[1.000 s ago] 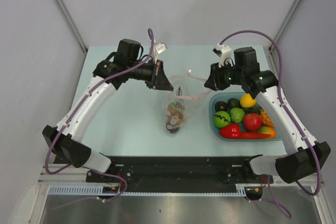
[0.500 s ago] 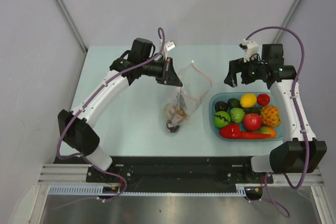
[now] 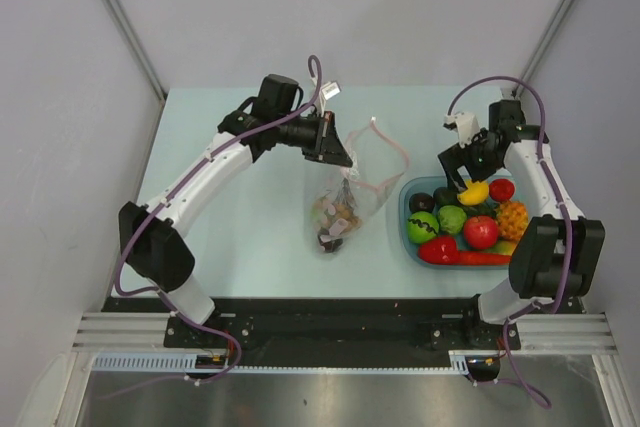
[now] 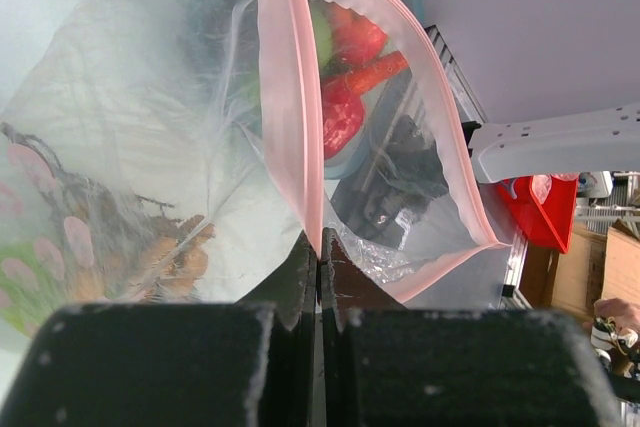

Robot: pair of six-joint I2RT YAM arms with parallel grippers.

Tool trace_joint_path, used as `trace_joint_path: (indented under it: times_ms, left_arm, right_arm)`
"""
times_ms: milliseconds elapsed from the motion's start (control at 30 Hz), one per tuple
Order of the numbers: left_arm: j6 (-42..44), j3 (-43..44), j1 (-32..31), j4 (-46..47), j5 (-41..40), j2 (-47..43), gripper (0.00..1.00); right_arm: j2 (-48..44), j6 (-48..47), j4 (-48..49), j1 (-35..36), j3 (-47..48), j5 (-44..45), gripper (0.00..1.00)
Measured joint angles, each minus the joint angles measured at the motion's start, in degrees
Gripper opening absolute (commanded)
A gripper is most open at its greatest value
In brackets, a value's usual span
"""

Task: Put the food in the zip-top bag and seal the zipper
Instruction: Pick up the fake fruit from the bin.

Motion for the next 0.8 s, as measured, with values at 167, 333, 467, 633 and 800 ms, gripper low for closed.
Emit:
trace_joint_path:
  times_ms: [167,333,467,633,800]
  left_arm:
    - [0.02,0.00,0.00,-0.02,0.04,0.00,0.00]
    - [0.11,0.00,-0.04,-0.04,0.20,0.00,0.00]
    - [0.46,0.00,-0.07,-0.07,0.28,0.00,0.00]
    - [0.52,0.00,-0.04,-0.37,0.74,0.00,0.00]
    - [0.79,0.00,-0.04,-0.46,1.05,0.00,0.00]
  right_arm:
    - [0.28,-12.52,-0.90,-2.73,-0.09,-2.25,1.00]
    - [0.28,-27.63,-2.16,-5.97,-1.18,-7.13,1.00]
    - [0.33,-39.91,-4.46,-8.44,-2.21,-10.95,1.00]
    - [1.49,-50.21,-4.96,-9.31,-2.43,-13.46,1.00]
    - [3.89,-55.87,-4.92,-8.11,-2.73,-13.79,1.00]
